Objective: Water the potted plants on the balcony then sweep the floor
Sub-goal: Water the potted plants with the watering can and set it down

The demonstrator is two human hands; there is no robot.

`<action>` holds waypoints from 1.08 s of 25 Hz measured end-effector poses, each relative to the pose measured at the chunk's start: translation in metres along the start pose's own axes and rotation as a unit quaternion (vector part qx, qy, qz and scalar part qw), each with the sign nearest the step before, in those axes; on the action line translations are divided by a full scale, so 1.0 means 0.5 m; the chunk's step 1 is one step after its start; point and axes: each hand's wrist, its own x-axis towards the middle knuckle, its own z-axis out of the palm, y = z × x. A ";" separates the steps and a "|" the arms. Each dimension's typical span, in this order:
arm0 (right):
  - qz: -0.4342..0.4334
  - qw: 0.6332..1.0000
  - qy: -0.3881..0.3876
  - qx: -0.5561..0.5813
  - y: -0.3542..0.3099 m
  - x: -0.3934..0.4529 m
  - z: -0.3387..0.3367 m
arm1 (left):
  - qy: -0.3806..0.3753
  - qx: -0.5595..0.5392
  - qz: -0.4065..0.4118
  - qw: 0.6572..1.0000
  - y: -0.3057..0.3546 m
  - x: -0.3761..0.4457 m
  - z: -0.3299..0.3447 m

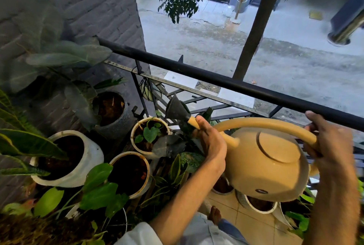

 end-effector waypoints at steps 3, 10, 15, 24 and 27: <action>-0.017 1.000 -0.005 -0.004 0.001 0.018 -0.011 | -0.009 0.013 -0.012 1.000 -0.002 0.030 0.030; -0.030 0.998 -0.027 -0.038 -0.014 0.102 -0.022 | -0.013 -0.012 -0.007 1.000 -0.006 0.088 0.113; -0.070 0.992 -0.087 -0.053 -0.035 0.157 -0.025 | -0.004 -0.056 -0.027 0.998 -0.006 0.128 0.163; -0.088 0.983 -0.138 -0.083 -0.058 0.230 -0.011 | 0.017 -0.103 -0.035 0.994 0.019 0.184 0.215; -0.090 0.984 -0.140 -0.069 -0.072 0.242 0.007 | 0.015 -0.093 -0.011 0.995 0.042 0.202 0.216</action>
